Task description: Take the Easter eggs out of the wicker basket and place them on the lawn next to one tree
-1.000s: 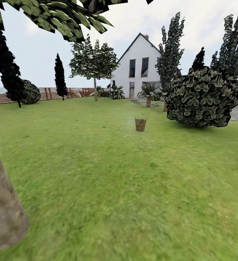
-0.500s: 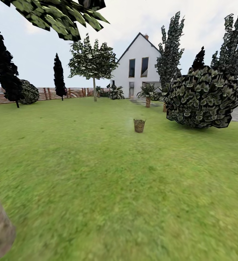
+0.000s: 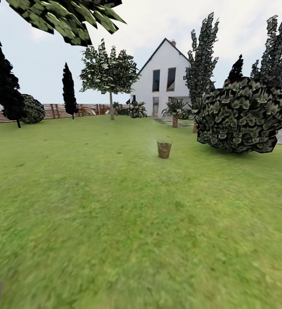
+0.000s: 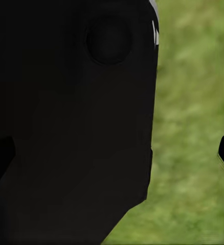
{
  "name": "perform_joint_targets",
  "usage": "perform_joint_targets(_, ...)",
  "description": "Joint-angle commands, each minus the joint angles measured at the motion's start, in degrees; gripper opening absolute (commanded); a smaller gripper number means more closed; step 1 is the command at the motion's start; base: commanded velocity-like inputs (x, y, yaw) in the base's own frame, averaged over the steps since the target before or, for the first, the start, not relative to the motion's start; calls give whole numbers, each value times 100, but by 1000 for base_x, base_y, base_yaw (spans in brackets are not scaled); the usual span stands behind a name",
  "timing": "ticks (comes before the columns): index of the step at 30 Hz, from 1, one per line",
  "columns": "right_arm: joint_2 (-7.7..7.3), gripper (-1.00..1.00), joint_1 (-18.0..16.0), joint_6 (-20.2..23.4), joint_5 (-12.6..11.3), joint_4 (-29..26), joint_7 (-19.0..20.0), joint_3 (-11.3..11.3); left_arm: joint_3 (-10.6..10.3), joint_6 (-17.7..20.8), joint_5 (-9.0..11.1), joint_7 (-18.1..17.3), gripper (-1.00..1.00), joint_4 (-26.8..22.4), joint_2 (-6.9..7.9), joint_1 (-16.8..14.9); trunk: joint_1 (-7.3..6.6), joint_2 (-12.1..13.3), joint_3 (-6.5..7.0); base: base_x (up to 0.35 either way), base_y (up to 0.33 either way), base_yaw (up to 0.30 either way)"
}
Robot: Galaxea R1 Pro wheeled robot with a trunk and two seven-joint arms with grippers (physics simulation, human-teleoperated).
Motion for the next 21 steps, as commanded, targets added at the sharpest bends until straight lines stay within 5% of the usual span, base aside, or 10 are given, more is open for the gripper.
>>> perform_joint_targets(1, 0, 100, -2, -2, 2, 0, 7, 1, 1, -27, -6, 4, 100, 6, 0, -3, 3, -2, -5, 322, -24, 0)
perform_joint_targets(21, -12, 100, -2, -2, -45, -6, 7, -18, 1, -88, -14, 1, 100, 6, 0, -3, 3, -2, -5, 334, -3, 0)
